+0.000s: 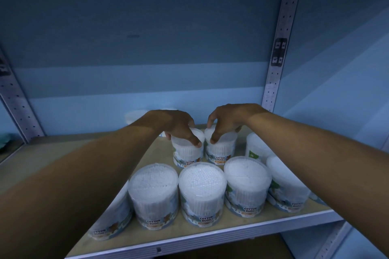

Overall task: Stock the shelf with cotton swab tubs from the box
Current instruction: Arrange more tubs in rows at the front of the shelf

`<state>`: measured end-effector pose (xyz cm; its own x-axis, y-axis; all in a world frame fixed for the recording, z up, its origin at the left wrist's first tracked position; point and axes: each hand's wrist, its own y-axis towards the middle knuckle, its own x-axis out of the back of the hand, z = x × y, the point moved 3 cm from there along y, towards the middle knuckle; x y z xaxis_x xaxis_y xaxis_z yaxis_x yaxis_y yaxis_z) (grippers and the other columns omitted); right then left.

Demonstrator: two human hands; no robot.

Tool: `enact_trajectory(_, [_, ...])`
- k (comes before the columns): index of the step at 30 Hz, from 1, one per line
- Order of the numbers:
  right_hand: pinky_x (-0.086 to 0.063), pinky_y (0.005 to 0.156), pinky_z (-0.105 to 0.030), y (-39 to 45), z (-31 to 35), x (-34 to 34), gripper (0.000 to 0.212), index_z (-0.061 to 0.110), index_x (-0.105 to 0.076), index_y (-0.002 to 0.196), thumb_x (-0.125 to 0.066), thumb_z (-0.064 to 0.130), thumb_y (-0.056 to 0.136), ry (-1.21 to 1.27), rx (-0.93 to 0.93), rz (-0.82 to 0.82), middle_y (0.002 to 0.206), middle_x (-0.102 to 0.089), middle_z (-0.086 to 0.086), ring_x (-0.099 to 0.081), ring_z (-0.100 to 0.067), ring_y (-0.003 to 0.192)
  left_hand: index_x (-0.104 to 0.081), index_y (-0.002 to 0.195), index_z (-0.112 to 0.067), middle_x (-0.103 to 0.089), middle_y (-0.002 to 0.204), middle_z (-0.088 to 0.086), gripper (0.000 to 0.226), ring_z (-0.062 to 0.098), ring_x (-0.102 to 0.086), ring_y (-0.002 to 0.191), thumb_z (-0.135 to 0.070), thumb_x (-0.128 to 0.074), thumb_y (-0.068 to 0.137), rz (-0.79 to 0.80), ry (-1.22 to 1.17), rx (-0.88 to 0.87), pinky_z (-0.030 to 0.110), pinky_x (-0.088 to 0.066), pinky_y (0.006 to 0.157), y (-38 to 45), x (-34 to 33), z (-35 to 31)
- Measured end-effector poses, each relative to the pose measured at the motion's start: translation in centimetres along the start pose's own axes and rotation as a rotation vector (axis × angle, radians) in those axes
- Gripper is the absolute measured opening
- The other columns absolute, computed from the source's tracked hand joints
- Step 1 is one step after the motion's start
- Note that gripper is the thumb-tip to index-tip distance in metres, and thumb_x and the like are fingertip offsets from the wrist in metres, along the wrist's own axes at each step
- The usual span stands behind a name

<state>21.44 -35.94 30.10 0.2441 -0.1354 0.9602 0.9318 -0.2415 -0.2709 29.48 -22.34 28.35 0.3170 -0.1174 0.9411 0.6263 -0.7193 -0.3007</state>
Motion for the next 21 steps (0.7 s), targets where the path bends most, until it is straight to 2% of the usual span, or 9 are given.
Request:
enact_trajectory(3, [-0.058,0.084,-0.032,-0.1,-0.2,0.0,0.061,0.038,-0.061,0.124,-0.086,0.045,0.069,0.014,0.027,0.010,0.128,-0.052,0.007,-0.059,-0.021,0.108,-0.057,0.125,-0.026,-0.058,0.116,-0.001,0.071,0.024,-0.068,0.086,-0.069,-0.071,0.069,0.005,0.028,0.014,0.024,-0.050,0.055,0.3,-0.1,0.0])
enact_trajectory(6, [-0.051,0.084,-0.027,-0.1,-0.3,-0.2,0.070,0.041,-0.054,0.134,-0.084,0.043,0.071,-0.020,0.047,0.030,0.125,-0.046,0.011,-0.052,-0.018,0.109,-0.057,0.124,-0.026,-0.057,0.114,-0.001,0.072,0.025,-0.070,0.083,-0.070,-0.070,0.069,0.006,0.041,0.024,0.024,-0.050,0.055,0.4,-0.1,0.0])
enact_trajectory(12, [-0.049,0.094,-0.028,-0.4,-0.2,-0.3,0.072,0.042,-0.051,0.139,-0.081,0.041,0.074,-0.055,0.075,0.082,0.144,-0.048,0.009,-0.052,-0.018,0.123,-0.055,0.132,-0.022,-0.057,0.120,-0.001,0.083,0.024,-0.069,0.087,-0.070,-0.073,0.066,0.003,0.020,0.044,0.026,-0.057,0.060,0.2,-0.2,-0.1])
enact_trajectory(17, [-0.049,0.093,-0.027,-1.3,0.0,-0.4,0.068,0.040,-0.050,0.142,-0.077,0.041,0.079,-0.036,0.066,0.078,0.144,-0.048,0.008,-0.051,-0.015,0.115,-0.054,0.134,-0.022,-0.057,0.120,-0.001,0.085,0.023,-0.072,0.079,-0.072,-0.071,0.067,-0.010,0.058,0.062,0.026,-0.057,0.065,-0.6,-0.4,-0.6])
enact_trajectory(21, [-0.050,0.092,-0.026,-2.3,0.2,-0.5,0.067,0.040,-0.051,0.141,-0.077,0.040,0.079,-0.034,0.056,0.078,0.140,-0.050,0.007,-0.051,-0.014,0.108,-0.051,0.137,-0.021,-0.056,0.124,-0.001,0.088,0.025,-0.073,0.080,-0.073,-0.069,0.069,0.000,0.078,0.070,0.029,-0.058,0.073,-1.2,-0.6,-1.1])
